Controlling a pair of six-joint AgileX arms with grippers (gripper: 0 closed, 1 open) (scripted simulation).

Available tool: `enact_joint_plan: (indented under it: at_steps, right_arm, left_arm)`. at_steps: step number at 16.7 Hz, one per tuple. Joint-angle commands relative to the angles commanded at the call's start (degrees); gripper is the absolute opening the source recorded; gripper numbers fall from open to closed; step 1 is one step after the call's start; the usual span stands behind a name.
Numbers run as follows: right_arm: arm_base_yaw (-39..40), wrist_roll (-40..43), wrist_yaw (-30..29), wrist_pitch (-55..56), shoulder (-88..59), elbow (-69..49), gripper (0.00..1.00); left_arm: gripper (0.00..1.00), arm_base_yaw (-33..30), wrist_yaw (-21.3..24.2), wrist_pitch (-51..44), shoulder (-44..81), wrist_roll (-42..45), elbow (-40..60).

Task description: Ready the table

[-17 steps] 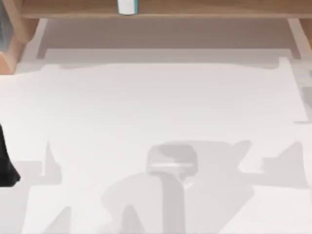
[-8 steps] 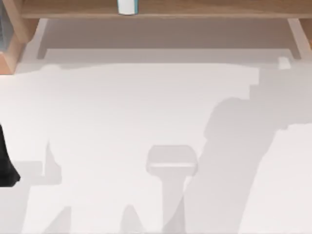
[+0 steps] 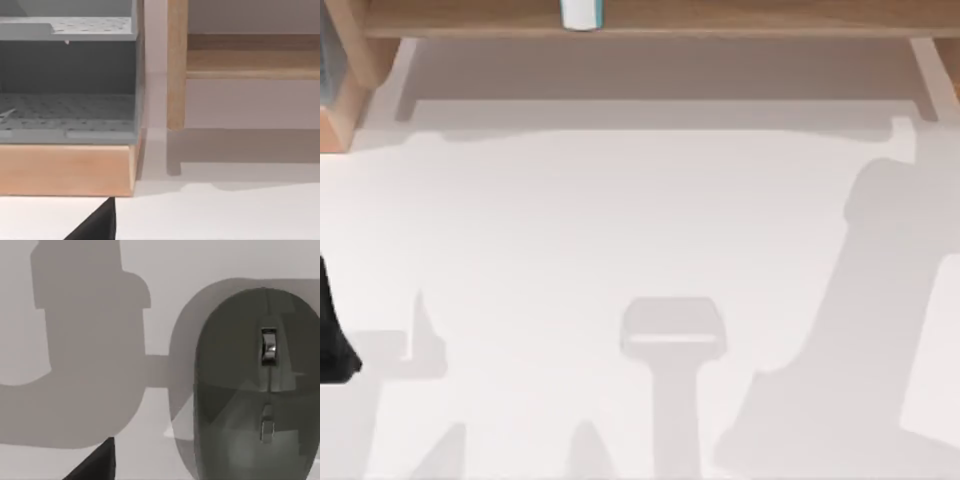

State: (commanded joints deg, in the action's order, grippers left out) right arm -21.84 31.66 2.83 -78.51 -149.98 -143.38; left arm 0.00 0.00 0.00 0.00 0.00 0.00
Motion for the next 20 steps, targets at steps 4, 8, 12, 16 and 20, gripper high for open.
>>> enact_joint_plan:
  at_steps: [4, 8, 12, 16, 20]
  right_arm:
    - [0.08, -0.06, -0.07, 0.10, -0.06, 0.17, 1.00]
    - [0.07, -0.03, -0.02, 0.81, 0.23, 1.01, 1.00]
    - [0.07, 0.00, 0.00, 2.28, 0.64, 2.93, 1.00]
    - [0.11, -0.05, -0.01, 4.15, 0.74, 4.82, 1.00]
    - [0.19, -0.18, -0.05, 6.01, 0.44, 5.90, 1.00]
  left_arm:
    - [1.00, 0.00, 0.00, 0.00, 0.00, 0.00, 0.00]
    - [1.00, 0.00, 0.00, 0.00, 0.00, 0.00, 0.00]
    - [1.00, 0.00, 0.00, 0.00, 0.00, 0.00, 0.00]
    - [1.00, 0.00, 0.00, 0.00, 0.00, 0.00, 0.00]
    - [1.00, 0.00, 0.00, 0.00, 0.00, 0.00, 0.00]
